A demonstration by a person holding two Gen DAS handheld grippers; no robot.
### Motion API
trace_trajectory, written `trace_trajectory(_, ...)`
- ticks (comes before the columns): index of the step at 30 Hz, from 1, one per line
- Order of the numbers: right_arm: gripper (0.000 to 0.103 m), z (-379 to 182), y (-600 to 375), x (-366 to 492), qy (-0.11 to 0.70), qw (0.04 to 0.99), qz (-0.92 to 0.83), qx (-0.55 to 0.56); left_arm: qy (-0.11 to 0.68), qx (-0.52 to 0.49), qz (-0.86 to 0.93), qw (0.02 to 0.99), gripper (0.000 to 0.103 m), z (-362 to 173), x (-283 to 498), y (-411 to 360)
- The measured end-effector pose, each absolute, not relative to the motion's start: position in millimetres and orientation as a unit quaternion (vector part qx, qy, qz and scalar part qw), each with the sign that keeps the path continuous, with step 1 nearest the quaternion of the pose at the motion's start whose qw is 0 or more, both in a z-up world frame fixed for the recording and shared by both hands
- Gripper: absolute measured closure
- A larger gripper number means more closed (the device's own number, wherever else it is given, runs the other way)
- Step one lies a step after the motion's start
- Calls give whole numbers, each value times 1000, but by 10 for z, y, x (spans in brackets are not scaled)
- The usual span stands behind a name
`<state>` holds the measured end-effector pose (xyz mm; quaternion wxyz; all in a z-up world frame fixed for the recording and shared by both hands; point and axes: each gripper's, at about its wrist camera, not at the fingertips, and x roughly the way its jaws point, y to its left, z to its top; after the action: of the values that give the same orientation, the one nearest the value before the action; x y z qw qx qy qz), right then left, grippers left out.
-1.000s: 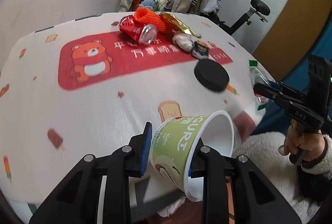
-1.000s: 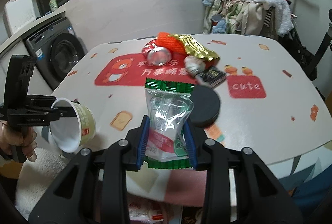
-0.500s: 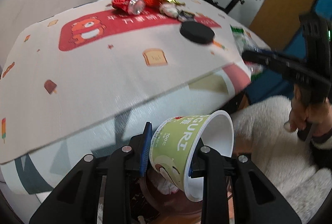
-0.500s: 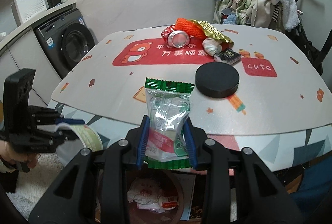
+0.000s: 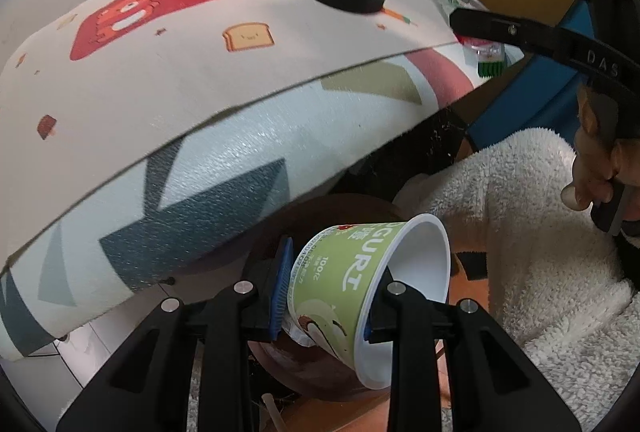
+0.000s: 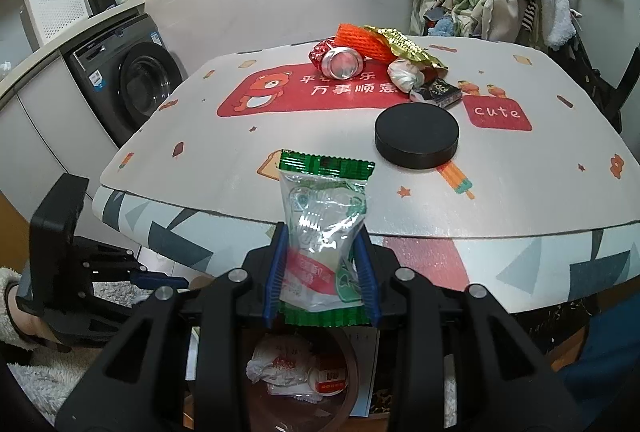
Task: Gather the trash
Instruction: 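Lower the yogurt cup into the bin and open the left gripper while the right holds the wrapper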
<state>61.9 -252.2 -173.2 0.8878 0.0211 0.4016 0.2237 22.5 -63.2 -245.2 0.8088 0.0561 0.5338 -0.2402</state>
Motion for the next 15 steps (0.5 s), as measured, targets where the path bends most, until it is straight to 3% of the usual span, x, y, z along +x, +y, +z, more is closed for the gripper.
trace_trajectory(7,68,-1775,-2524,626,408,885,223,21,544,53,-246,800,73,-2528,220,-644)
trace_trajectory(9,68,-1784,-2527,628,409,884,224,22,547,39,-255,796,56,-2526,231,-631)
trace_trajectory(15,68,-1812,-2521,622,412,883,224,17,525,26,-257,811,35,-2391,231,-576)
